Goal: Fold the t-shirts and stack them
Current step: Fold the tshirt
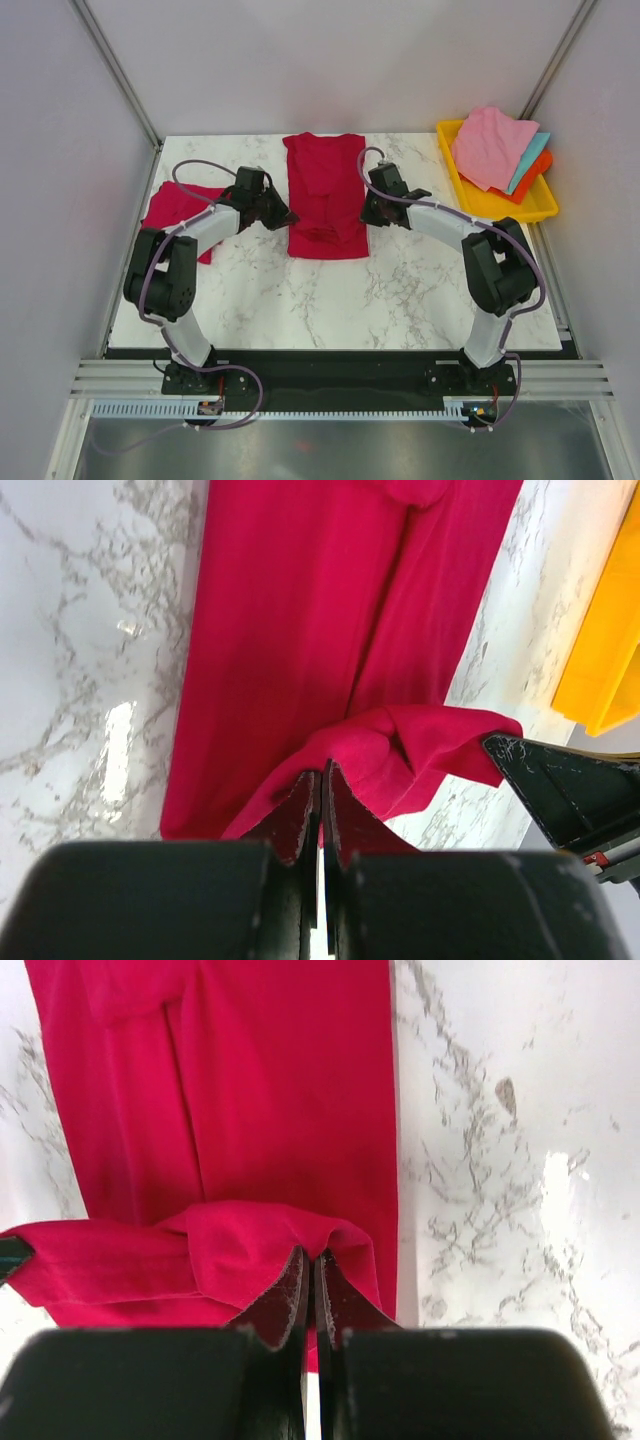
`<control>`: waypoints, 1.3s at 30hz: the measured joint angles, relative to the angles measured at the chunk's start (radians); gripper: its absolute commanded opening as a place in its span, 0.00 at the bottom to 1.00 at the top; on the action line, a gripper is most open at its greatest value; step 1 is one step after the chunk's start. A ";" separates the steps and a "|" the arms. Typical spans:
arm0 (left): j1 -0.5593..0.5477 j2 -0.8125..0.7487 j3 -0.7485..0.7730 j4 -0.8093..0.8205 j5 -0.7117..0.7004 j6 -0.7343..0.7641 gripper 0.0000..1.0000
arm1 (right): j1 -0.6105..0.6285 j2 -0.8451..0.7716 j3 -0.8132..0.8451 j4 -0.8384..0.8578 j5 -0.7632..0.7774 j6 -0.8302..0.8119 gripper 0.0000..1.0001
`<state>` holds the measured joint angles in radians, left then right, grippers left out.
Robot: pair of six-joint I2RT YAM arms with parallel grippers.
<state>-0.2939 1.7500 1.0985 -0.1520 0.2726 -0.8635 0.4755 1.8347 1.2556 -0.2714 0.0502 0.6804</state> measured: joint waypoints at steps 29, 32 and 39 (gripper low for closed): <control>0.080 -0.113 -0.332 0.281 0.049 -0.051 0.84 | -0.130 -0.106 -0.263 0.229 -0.215 0.045 0.65; 0.069 -0.114 -0.370 0.293 0.056 -0.036 0.84 | -0.100 -0.130 -0.333 0.256 -0.215 0.044 0.64; 0.060 -0.118 -0.425 0.387 0.096 -0.027 0.76 | -0.080 -0.130 -0.404 0.312 -0.220 0.058 0.59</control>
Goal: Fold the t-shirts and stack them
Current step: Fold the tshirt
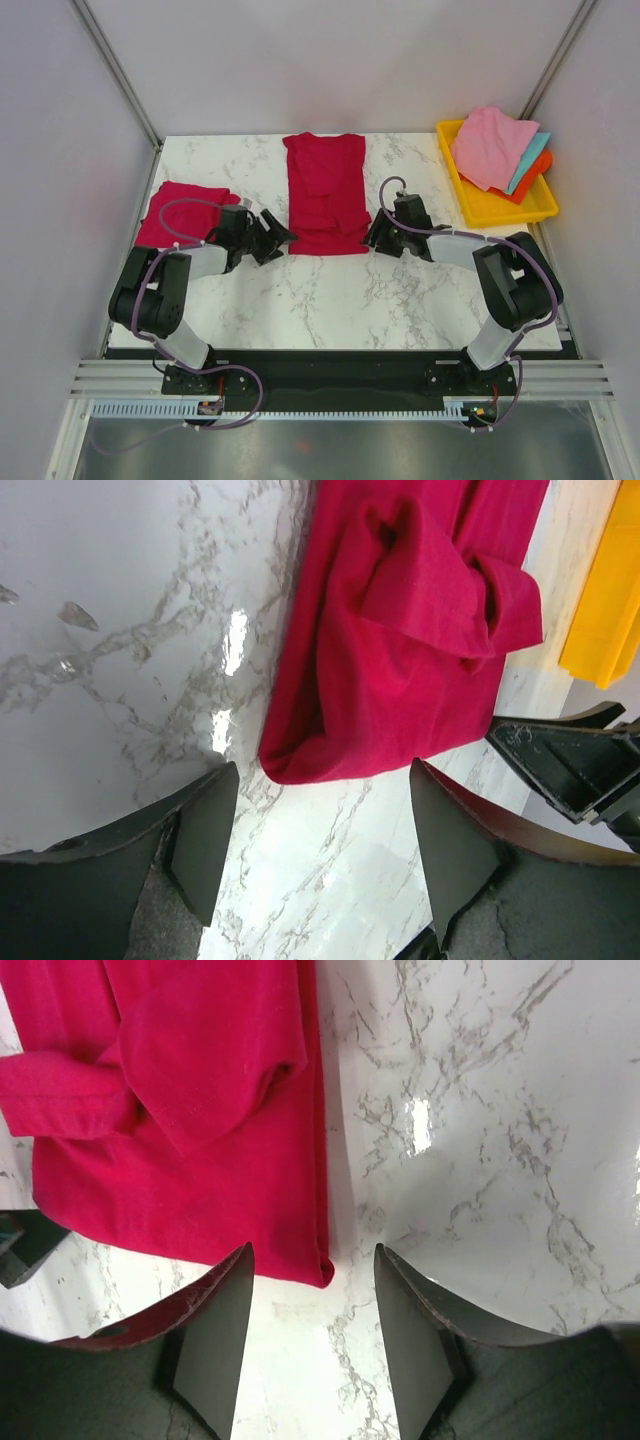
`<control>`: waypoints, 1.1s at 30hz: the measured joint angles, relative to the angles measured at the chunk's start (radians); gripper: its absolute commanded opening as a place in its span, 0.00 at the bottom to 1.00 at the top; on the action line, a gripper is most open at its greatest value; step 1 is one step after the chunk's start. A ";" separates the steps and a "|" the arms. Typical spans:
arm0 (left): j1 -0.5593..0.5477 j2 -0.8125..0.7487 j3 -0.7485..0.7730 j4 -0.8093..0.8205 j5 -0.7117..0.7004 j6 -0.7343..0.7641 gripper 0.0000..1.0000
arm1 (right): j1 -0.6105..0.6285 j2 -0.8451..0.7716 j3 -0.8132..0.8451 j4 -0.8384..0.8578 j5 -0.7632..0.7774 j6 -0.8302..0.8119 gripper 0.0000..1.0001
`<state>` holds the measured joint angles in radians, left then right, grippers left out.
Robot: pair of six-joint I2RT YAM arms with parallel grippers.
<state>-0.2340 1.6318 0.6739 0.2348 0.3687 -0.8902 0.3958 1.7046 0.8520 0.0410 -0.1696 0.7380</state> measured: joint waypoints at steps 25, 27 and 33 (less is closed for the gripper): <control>-0.021 0.082 0.013 0.009 0.016 -0.011 0.08 | 0.006 0.108 0.014 0.135 -0.055 0.055 0.00; -0.021 0.082 0.013 0.006 0.014 -0.010 0.02 | 0.006 0.108 0.014 0.135 -0.056 0.054 0.00; -0.022 0.060 0.010 -0.004 -0.001 -0.010 0.02 | 0.006 0.106 0.014 0.131 -0.066 0.054 0.00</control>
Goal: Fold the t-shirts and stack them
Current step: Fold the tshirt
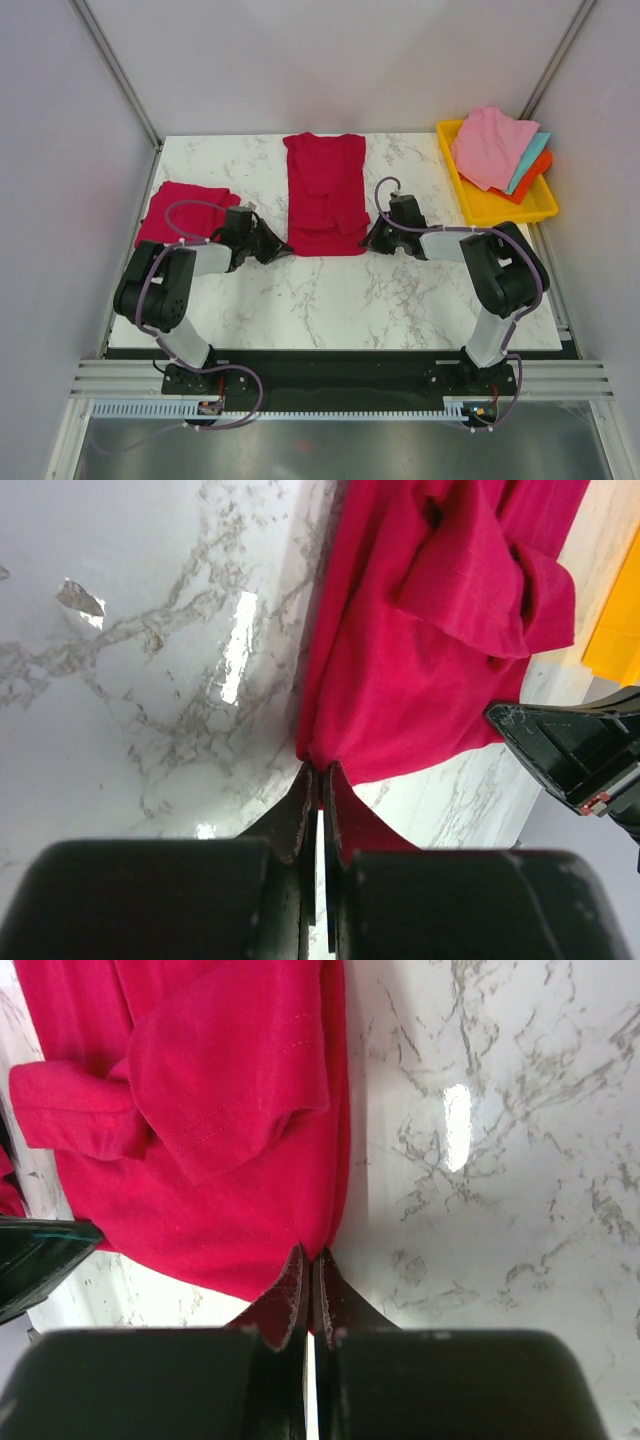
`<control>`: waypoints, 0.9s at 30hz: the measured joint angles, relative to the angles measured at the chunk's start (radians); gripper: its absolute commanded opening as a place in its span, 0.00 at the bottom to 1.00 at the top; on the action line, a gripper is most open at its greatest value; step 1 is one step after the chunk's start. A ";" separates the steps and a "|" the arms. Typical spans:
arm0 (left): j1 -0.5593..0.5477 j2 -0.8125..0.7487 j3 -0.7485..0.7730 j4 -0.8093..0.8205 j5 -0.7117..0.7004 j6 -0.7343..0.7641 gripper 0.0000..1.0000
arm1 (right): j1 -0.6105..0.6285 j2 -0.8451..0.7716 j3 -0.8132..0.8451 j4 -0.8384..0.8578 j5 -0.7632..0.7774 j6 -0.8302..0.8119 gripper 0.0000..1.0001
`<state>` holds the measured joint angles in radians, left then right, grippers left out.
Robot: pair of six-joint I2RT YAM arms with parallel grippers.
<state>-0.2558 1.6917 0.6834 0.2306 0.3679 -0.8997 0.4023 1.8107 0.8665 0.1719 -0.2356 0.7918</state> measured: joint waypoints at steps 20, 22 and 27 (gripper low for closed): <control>0.010 -0.151 0.359 -0.314 0.008 -0.035 0.02 | -0.007 -0.021 0.499 -0.358 -0.025 0.015 0.00; 0.010 -0.166 0.293 -0.314 0.009 -0.035 0.02 | -0.007 -0.028 0.435 -0.363 -0.026 0.013 0.00; 0.005 -0.174 0.106 -0.285 0.010 -0.033 0.02 | -0.007 -0.053 0.219 -0.348 -0.027 0.002 0.03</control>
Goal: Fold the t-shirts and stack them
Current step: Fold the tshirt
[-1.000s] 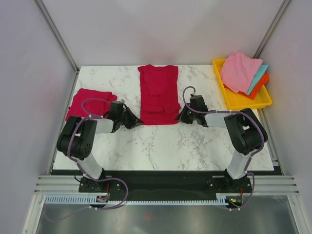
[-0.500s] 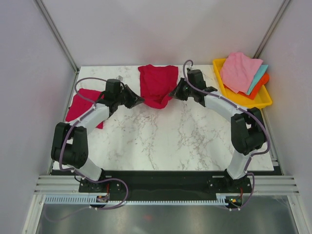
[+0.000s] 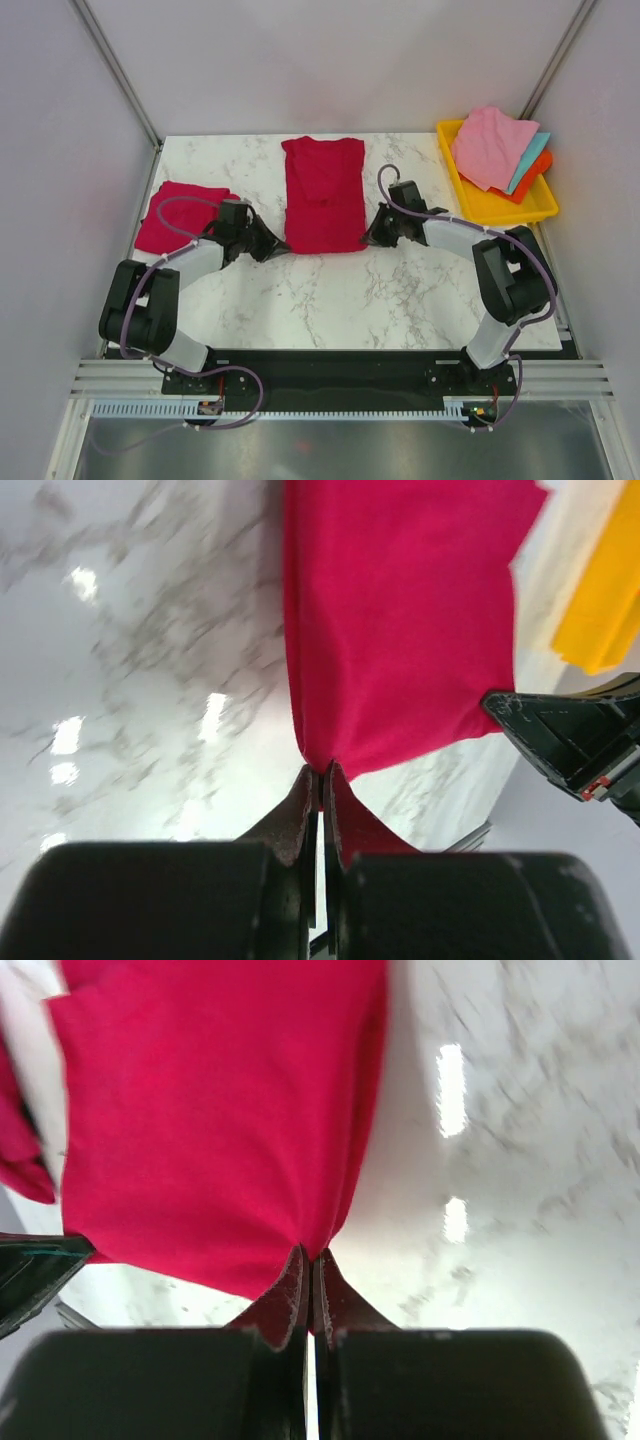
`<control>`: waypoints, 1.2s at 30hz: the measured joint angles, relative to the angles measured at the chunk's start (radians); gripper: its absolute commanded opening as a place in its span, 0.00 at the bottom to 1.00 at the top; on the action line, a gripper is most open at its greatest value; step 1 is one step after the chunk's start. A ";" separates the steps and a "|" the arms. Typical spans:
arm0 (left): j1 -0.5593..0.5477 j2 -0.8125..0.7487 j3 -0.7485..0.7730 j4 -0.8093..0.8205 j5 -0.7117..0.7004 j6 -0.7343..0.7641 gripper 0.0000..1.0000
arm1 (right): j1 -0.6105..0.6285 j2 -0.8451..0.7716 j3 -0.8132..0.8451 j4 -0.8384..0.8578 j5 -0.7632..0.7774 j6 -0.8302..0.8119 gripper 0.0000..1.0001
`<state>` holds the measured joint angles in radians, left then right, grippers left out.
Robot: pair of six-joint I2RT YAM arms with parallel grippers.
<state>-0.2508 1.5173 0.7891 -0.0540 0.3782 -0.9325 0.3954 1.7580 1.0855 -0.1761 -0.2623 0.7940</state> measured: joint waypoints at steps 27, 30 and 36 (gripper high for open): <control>-0.034 -0.060 -0.164 0.044 -0.076 0.173 0.56 | 0.004 -0.135 -0.289 0.168 0.063 -0.078 0.49; -0.024 -0.053 -0.117 0.040 -0.106 0.172 0.56 | 0.005 -0.126 -0.213 0.151 0.130 -0.095 0.45; -0.024 0.065 0.021 0.037 -0.170 0.171 0.61 | 0.005 -0.003 -0.018 0.143 0.216 -0.132 0.43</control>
<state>-0.2752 1.5826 0.8104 -0.0170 0.2085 -0.7616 0.4004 1.7546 1.0679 -0.0326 -0.0463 0.6624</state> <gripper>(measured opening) 0.602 0.436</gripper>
